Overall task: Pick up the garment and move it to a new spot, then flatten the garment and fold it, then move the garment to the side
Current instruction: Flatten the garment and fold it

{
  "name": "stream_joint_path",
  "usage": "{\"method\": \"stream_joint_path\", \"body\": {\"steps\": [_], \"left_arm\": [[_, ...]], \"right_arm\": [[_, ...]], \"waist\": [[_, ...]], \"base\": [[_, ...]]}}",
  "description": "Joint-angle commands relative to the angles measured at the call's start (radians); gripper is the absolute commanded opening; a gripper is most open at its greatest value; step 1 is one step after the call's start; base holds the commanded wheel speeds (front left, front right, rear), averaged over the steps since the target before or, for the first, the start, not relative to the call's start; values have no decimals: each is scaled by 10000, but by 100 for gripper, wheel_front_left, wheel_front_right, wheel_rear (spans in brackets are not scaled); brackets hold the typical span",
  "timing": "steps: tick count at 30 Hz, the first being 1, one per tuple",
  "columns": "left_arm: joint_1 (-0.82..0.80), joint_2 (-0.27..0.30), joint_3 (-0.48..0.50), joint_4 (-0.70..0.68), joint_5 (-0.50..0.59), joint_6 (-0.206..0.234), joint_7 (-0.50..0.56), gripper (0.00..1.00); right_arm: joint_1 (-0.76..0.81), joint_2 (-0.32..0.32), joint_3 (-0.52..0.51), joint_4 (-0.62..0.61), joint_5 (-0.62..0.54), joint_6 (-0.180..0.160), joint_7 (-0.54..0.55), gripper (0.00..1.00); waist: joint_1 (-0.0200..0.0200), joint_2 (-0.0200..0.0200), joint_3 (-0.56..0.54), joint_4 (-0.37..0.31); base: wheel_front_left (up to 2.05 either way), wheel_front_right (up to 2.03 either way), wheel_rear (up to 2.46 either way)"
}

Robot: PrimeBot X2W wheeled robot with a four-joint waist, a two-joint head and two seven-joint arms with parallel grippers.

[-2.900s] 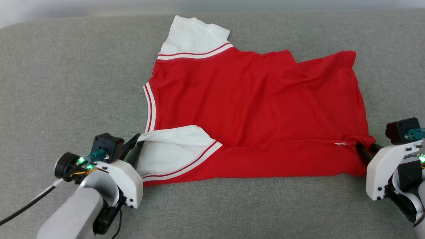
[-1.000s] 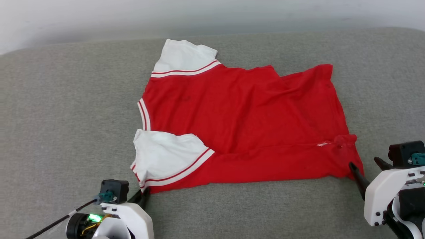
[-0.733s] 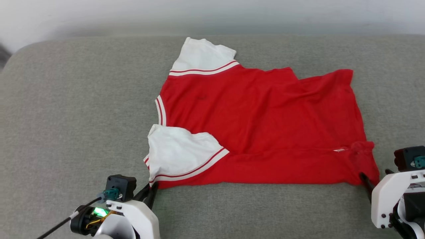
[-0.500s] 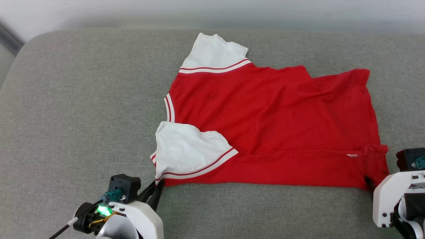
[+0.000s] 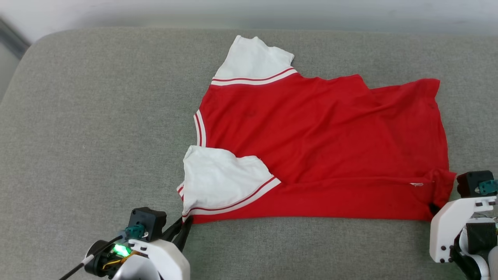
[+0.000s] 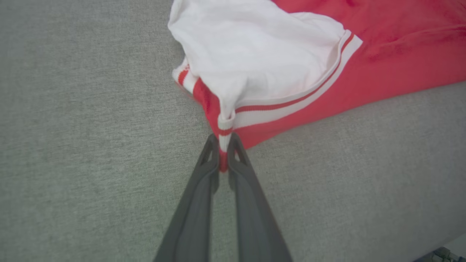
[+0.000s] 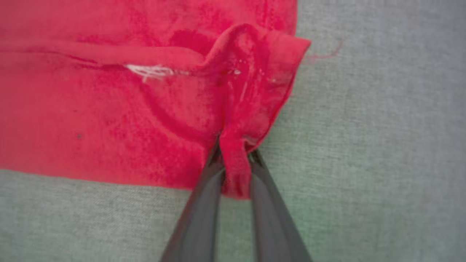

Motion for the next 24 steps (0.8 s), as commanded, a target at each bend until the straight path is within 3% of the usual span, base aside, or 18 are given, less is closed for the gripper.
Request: {"method": "stream_joint_path", "body": {"steps": [1, 13, 24], "left_arm": [[158, 179, 38, 97, -9, 1, 43, 0], [1393, 1032, -71, -481, -175, 380, 305, 0], [2446, 1091, -403, -529, -475, 415, 231, 0]], "right_arm": [[306, 30, 11, 463, 9, -18, 138, 0], [1082, -147, -327, -942, 269, -18, 171, 0], [2936, 289, -944, -2408, 370, -18, 1231, 0]], "waist": [[1, 0, -166, -82], [1, 0, -1372, -560], [1, 0, -1617, -844]], "base": [[0, 0, 0], [0, 0, 0], [0, 0, 0]]}}
